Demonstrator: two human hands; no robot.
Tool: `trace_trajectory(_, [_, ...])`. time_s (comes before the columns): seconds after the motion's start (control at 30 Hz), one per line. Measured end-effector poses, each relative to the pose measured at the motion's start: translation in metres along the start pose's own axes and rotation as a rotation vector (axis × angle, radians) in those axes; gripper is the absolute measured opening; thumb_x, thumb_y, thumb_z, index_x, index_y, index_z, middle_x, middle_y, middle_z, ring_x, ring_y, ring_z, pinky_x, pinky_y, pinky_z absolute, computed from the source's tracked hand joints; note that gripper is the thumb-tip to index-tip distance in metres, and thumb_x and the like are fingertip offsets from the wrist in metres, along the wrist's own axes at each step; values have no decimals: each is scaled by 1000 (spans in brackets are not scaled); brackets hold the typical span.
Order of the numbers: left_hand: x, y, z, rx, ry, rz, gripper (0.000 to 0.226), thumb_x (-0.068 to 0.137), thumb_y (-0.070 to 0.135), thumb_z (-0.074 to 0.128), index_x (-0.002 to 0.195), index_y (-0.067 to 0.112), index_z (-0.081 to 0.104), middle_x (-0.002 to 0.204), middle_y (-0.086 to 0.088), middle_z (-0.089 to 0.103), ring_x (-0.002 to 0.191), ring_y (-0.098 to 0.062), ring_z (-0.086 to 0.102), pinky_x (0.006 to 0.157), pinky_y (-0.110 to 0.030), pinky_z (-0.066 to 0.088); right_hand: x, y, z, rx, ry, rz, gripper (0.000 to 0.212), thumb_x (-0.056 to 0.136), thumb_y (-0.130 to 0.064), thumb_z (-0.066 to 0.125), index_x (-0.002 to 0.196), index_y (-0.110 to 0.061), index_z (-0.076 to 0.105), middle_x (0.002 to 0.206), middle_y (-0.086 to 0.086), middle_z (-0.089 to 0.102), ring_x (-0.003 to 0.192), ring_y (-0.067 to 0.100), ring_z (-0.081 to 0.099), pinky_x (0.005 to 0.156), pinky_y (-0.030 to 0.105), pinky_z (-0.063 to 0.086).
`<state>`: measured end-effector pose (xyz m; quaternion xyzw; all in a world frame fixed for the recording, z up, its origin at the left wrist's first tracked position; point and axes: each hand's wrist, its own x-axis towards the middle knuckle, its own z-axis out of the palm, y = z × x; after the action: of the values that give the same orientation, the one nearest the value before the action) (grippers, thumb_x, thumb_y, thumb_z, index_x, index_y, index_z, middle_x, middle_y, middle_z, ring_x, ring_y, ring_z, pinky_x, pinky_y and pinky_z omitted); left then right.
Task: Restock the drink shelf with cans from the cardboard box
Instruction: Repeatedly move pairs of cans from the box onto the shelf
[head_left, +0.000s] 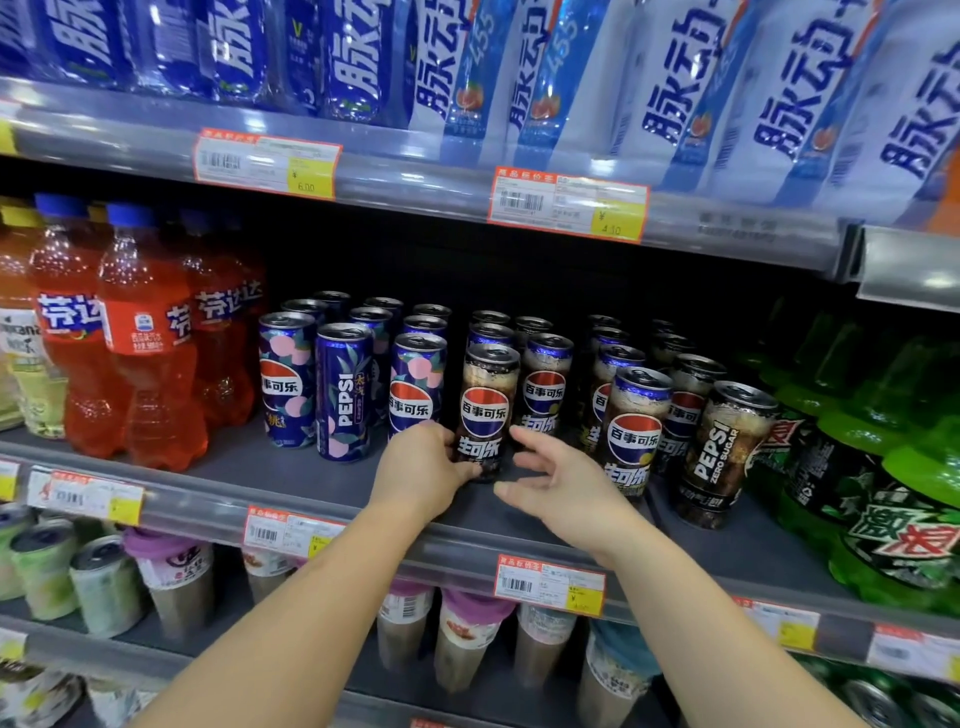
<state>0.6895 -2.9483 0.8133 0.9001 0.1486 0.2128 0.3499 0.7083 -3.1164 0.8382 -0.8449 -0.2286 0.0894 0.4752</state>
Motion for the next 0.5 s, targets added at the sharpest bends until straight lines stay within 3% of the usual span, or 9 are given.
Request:
trace_trajectory(0.33, [9,-9,5,-31,42,-45,48,78,31,77,119,9,63,108,-4,72,101,-17,65,90,-31,50,9,4,7,28,-77,-11,83,85,-18,73,151,-35,25,148,2,46,122,13,53,99,25,42])
trace_trajectory(0.5, [7,-10,0,-15,52,-79,52,77,32,77,121,9,62,109,-4,72,102,-18,65,93,-33,50,9,4,9,110,6,-12,68,84,-15,74,143,-27,43,138,3,55,116,13,56,97,26,46])
